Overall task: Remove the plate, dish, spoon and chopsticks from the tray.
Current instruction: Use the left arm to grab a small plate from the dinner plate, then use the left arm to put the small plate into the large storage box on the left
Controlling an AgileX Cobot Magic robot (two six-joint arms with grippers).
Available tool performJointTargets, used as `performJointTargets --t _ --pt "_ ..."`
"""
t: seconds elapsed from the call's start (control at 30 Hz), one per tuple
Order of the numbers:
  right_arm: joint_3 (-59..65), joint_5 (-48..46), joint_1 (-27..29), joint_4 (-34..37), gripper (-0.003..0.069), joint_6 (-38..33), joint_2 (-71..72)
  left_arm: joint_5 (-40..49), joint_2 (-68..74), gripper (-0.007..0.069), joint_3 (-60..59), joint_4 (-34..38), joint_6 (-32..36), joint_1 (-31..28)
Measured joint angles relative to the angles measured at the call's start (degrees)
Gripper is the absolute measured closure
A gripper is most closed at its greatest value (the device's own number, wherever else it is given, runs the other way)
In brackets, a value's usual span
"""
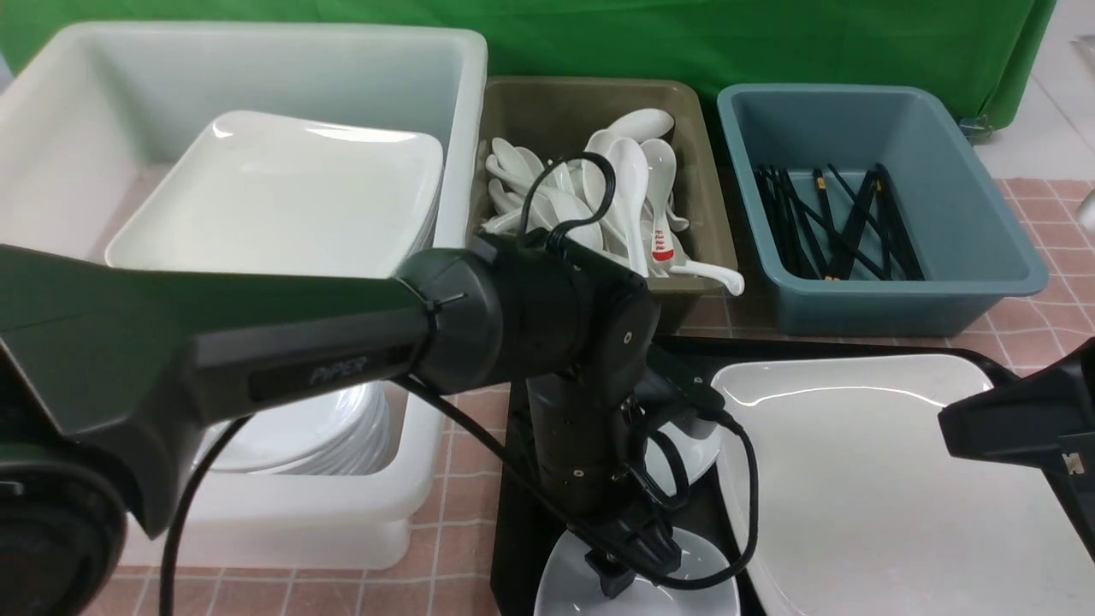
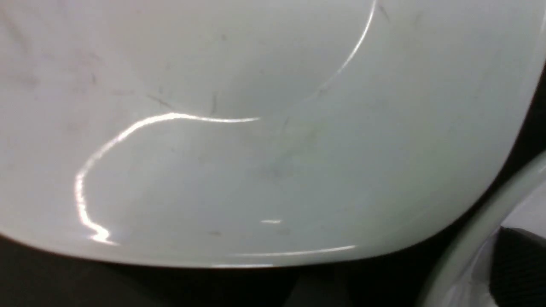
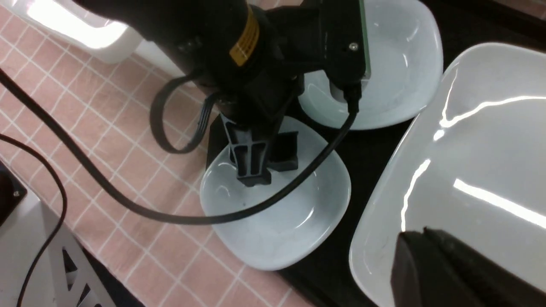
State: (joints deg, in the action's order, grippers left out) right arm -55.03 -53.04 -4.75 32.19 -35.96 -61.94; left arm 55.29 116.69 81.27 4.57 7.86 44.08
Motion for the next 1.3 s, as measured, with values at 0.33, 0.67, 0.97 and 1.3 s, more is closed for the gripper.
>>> performJointTargets --t 0.33,0.67,0.97,1.3 --pt "0.0 0.37 0.0 0.0 0.0629 -1.2 0.0 4.48 -1.08 0.0441 0.44 2.34 -3.12 -0.08" --pt "-3.17 -4.5 0.0 1.02 0.0629 -1.41 0.0 6.75 -15.39 0.0606 0.06 4.81 -3.87 -0.33" --pt "-15.33 -7.93 -3.52 11.54 0.0629 -5.1 -0.06 8.2 -30.9 0.0606 0.02 12.31 -1.99 -15.17" --pt "-22.49 -2.43 -25.1 2.88 0.0629 3.66 -8.32 8.18 -40.89 0.0606 -11.46 16.9 3.74 -52.26"
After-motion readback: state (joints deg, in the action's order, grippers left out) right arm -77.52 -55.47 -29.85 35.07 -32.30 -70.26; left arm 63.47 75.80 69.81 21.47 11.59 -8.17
